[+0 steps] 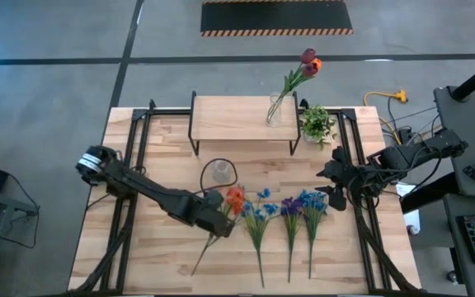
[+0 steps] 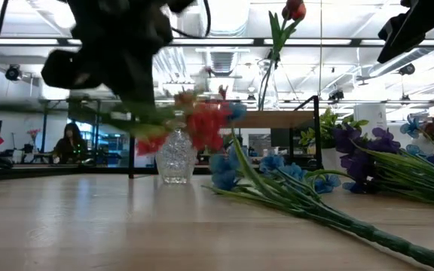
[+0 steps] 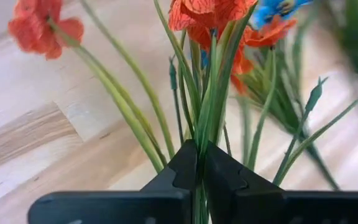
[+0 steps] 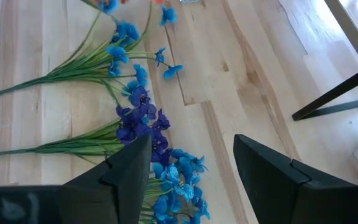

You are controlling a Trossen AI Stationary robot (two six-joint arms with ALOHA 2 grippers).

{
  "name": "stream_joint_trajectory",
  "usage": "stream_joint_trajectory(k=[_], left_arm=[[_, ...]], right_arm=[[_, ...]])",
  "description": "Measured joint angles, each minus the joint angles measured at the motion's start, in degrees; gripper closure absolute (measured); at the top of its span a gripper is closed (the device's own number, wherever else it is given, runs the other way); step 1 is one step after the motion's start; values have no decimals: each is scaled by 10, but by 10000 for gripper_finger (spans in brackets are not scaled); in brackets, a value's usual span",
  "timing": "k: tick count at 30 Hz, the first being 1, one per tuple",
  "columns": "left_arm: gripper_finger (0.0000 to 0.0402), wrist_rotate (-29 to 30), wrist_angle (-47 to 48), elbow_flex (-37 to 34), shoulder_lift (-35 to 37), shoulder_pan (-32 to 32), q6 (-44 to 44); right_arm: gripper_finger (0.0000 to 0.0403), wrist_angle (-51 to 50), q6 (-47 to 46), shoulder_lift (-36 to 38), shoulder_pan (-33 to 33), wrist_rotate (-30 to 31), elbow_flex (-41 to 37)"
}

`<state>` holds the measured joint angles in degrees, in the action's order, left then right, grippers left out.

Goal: Pick and place flowers into a vace then onto a shelf
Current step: Put the orange flowers into the transparent vase

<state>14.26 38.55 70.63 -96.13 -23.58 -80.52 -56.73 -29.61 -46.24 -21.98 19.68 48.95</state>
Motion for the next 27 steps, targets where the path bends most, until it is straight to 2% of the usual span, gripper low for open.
stream_joint_trajectory(k=[13, 20, 27], left_arm=[[401, 13, 11, 0, 124, -10, 81], [401, 86, 9, 0, 175, -10, 138], [402, 94, 39, 0, 225, -10, 166]], right_arm=[[183, 1, 0, 0, 0, 0, -5], [183, 3, 0, 0, 0, 0, -5], [183, 7, -2, 0, 0, 0, -5]])
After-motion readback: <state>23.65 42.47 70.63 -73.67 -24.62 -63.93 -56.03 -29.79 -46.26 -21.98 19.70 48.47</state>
